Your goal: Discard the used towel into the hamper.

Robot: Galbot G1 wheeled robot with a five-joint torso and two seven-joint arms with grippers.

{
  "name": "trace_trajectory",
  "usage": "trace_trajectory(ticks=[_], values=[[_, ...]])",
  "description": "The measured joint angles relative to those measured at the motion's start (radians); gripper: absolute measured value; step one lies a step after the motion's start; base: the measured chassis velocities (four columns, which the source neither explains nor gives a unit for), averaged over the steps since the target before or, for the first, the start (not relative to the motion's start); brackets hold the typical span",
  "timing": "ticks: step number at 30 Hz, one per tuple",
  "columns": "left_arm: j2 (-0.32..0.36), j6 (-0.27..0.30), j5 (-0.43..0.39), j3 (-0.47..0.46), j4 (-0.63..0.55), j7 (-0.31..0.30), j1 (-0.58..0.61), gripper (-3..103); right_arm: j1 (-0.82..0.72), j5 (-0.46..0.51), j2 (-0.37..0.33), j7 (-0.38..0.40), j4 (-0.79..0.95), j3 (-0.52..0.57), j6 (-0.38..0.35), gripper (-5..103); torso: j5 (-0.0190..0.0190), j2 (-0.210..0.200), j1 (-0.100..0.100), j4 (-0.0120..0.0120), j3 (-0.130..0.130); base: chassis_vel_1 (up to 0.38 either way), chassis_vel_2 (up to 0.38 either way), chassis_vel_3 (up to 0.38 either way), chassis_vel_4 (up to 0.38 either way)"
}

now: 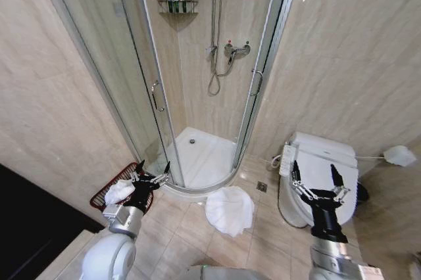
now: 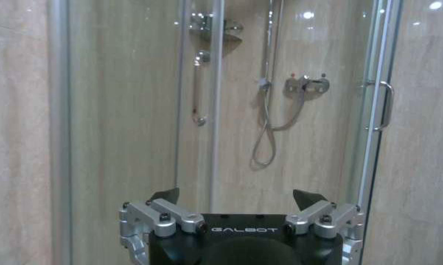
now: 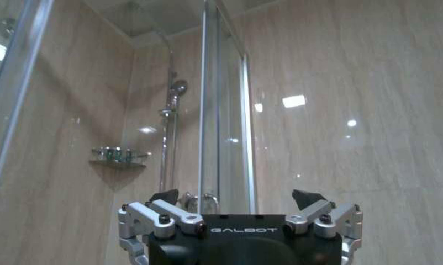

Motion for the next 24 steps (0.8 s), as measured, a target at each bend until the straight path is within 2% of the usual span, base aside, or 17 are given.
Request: trace_trajectory(ticks=[4,24], values=[[0.0,0.0,0.0,0.0,0.0,0.0,0.0,100,-0.002,-0.003,0.0,-0.005,-0.002,0.005,0.01,100,-0.0002,0.0,0.0,-0.0007,0.0,0.072,0.063,-0.092,-0.022],[0.0,0.0,0.0,0.0,0.0,0.0,0.0,100,0.006,-0.006,0.005,0.013,-0.003,0.0,0.022,100,0.0,0.0,0.0,-0.0004,0.0,0.001,0.007,-0.009,-0.003]])
